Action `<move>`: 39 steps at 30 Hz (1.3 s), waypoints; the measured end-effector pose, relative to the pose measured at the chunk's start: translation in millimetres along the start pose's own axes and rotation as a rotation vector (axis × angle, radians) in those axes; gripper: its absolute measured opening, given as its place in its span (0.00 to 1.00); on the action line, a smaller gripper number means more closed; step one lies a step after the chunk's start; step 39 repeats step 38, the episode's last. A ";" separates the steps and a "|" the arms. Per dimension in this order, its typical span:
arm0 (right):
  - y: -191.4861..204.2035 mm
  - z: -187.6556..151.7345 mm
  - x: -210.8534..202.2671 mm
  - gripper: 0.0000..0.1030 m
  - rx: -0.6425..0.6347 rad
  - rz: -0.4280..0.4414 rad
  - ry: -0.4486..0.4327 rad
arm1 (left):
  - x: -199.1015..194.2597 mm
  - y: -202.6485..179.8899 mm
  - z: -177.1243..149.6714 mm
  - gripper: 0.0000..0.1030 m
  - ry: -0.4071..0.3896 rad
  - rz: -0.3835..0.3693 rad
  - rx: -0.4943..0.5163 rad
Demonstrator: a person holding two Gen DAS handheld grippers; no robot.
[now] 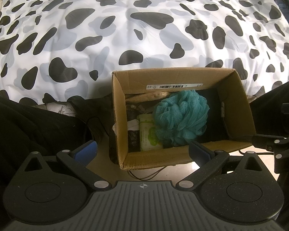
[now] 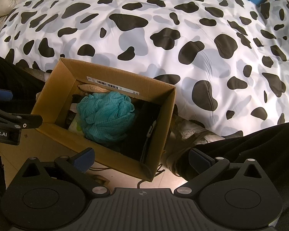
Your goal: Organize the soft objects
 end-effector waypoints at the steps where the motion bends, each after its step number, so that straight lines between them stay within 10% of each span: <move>1: -0.4 -0.5 0.4 1.00 -0.001 -0.001 0.000 | -0.2 -0.2 -0.1 1.00 -0.001 0.000 -0.001; 39: 1.7 -0.1 1.3 1.00 0.000 -0.004 0.003 | -0.5 2.2 -0.2 1.00 -0.009 -0.006 0.001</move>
Point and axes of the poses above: each gripper's, at about its wrist camera, not at the fingertips, and x roughly the way its jaws point, y to its left, z to its top, the point moved 1 cm from there along x, roughly the way its jaws point, and after that the axes turned 12 degrees about y, right-handed, at the moved point
